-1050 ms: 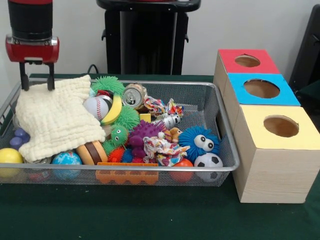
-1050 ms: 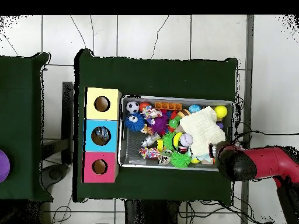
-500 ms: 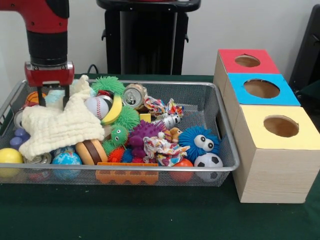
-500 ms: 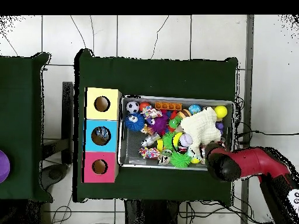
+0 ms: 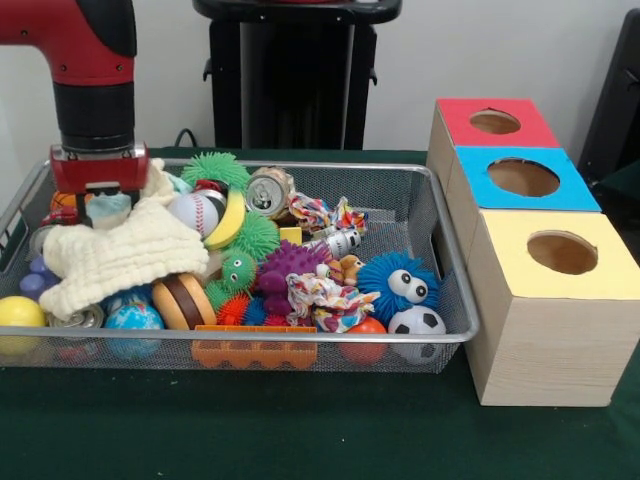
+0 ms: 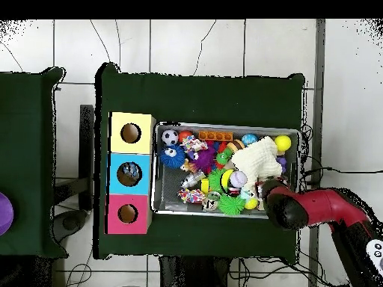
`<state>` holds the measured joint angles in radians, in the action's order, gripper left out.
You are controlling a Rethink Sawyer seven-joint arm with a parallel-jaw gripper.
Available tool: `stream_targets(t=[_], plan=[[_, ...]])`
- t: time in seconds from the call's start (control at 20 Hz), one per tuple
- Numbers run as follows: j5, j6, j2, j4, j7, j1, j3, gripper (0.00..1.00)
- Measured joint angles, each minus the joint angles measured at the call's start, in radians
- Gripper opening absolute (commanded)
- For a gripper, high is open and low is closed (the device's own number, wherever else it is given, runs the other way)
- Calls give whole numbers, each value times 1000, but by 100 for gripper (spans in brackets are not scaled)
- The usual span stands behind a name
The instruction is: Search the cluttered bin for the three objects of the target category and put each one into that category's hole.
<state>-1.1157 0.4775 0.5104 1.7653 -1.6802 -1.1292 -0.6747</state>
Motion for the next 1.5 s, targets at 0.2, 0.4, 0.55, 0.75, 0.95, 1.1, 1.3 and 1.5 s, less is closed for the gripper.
stream_targets(t=[0.2, 0.4, 0.55, 0.75, 0.95, 1.1, 1.3, 1.5], plan=[[22, -19, -8, -8, 0, -12, 0, 0], [36, -28, -12, -11, 0, -13, 0, 0], [42, -28, -17, -12, 0, -12, 0, 0], [49, -28, -17, -12, 0, -10, 1, 0], [52, -28, -15, -12, 0, -5, 4, 0], [59, -28, -4, -11, 0, 14, 17, 0], [78, -27, 23, 4, 0, 61, 46, 0], [128, -17, 57, 16, 0, 139, 92, 0]])
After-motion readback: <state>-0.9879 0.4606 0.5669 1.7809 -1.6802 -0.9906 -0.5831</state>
